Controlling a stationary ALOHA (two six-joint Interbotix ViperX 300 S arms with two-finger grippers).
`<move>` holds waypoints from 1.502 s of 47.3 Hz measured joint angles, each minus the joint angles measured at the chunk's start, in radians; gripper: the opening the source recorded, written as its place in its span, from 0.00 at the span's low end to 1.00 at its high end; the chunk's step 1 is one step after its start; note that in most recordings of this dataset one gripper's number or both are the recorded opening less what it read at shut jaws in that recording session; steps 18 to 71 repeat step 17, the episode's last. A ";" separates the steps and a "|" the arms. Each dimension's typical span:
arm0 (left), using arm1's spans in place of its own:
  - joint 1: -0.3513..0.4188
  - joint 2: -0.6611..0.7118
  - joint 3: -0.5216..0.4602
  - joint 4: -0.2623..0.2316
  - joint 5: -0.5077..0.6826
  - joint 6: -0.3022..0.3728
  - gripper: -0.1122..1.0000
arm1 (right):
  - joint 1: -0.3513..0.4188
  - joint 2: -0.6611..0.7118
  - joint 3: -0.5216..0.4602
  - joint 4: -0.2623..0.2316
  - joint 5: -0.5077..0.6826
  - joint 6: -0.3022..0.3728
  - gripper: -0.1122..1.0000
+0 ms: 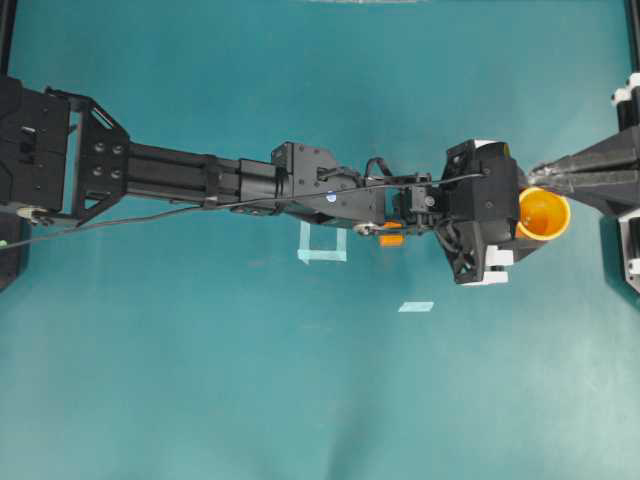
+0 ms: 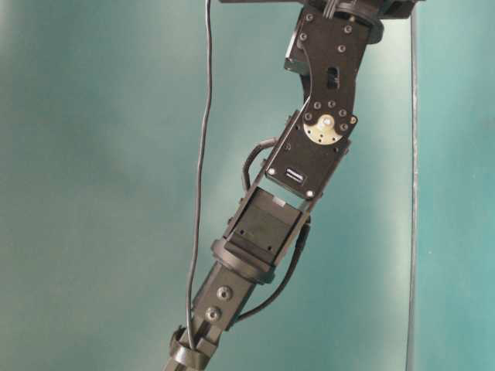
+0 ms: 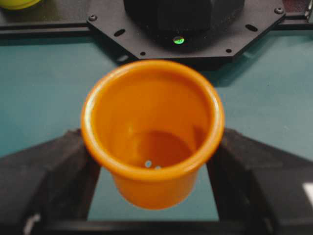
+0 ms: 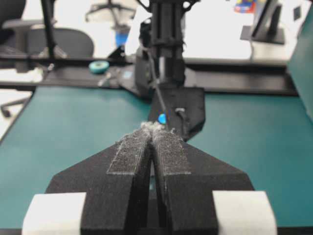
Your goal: Move the cup to the right with left arm.
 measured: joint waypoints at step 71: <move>0.000 0.000 0.000 0.000 0.000 0.000 0.67 | 0.000 0.000 0.000 -0.002 0.000 -0.002 0.11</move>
